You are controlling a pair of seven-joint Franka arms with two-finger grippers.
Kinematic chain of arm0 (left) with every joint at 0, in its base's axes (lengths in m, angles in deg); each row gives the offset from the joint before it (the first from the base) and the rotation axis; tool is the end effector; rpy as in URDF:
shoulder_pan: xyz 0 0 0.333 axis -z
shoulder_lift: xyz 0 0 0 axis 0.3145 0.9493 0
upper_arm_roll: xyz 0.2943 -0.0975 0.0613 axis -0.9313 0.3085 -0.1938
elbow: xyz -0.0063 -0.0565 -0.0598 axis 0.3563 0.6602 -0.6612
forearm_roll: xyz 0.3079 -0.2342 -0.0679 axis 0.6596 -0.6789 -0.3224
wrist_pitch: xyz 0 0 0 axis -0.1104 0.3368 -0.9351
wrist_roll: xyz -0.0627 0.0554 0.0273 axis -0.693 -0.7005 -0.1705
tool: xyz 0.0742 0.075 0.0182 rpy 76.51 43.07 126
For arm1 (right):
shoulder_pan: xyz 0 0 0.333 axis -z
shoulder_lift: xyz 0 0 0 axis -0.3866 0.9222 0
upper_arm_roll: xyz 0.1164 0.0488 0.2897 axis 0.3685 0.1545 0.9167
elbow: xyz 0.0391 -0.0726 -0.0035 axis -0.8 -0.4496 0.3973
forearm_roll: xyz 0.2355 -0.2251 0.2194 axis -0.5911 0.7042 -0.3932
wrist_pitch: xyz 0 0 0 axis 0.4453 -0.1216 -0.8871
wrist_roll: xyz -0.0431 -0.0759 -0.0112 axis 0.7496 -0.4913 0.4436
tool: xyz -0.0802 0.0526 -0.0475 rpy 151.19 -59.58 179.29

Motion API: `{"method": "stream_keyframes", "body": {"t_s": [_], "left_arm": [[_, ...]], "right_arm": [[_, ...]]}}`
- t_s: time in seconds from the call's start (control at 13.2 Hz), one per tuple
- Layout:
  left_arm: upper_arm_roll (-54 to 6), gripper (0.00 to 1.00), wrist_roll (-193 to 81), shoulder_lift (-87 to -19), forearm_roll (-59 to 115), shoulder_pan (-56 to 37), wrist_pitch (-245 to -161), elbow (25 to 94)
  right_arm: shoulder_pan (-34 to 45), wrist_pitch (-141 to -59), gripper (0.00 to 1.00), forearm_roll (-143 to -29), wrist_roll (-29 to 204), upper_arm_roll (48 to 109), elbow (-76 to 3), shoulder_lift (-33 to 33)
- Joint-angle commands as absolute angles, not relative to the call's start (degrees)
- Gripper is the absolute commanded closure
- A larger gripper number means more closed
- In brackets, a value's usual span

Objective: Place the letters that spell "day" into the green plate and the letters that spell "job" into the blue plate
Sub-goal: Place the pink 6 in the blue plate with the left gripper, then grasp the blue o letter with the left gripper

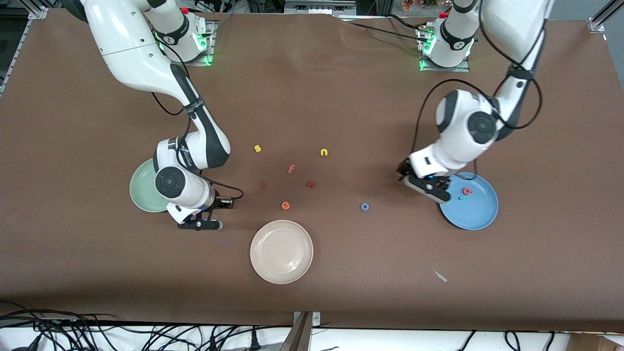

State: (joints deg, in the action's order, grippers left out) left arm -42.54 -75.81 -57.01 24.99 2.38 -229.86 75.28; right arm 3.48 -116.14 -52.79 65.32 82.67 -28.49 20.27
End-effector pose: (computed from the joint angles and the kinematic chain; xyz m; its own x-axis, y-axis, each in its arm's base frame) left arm 0.5753 -0.2138 0.2718 0.9016 -0.4121 0.1319 -0.4263 -0.8980 0.1086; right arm 0.6588 0.2174 0.1838 0.9984 -0.0210 -0.0531 -0.0218 -0.9996 -0.0151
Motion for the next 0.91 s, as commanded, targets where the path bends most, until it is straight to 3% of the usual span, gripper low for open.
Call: {"method": "stream_keyframes", "body": {"t_s": [0.0, 0.23, 0.38, 0.83], "left_arm": [[-45.61, 0.06, -72.28, -52.64, 24.36, 7.22, -229.75, 69.19], [-48.08, 0.06, -67.28, -45.10, 24.27, 13.03, -229.75, 61.90], [-53.25, 0.06, -65.77, -41.75, 24.09, 16.90, -229.75, 57.86], [-53.45, 0.11, -62.52, -34.98, 23.92, 19.20, -230.98, 53.18]], "right_arm": [[3.85, -116.14, 0.53, -53.63, 66.04, 82.89, -26.77, 21.45], [3.85, -116.40, 0.57, -53.63, 66.04, 82.89, -26.77, 21.63], [3.85, -116.49, 0.61, -53.63, 66.04, 82.89, -26.77, 21.80], [3.76, -116.58, 0.71, -54.25, 66.04, 82.98, -27.13, 22.15]]}}
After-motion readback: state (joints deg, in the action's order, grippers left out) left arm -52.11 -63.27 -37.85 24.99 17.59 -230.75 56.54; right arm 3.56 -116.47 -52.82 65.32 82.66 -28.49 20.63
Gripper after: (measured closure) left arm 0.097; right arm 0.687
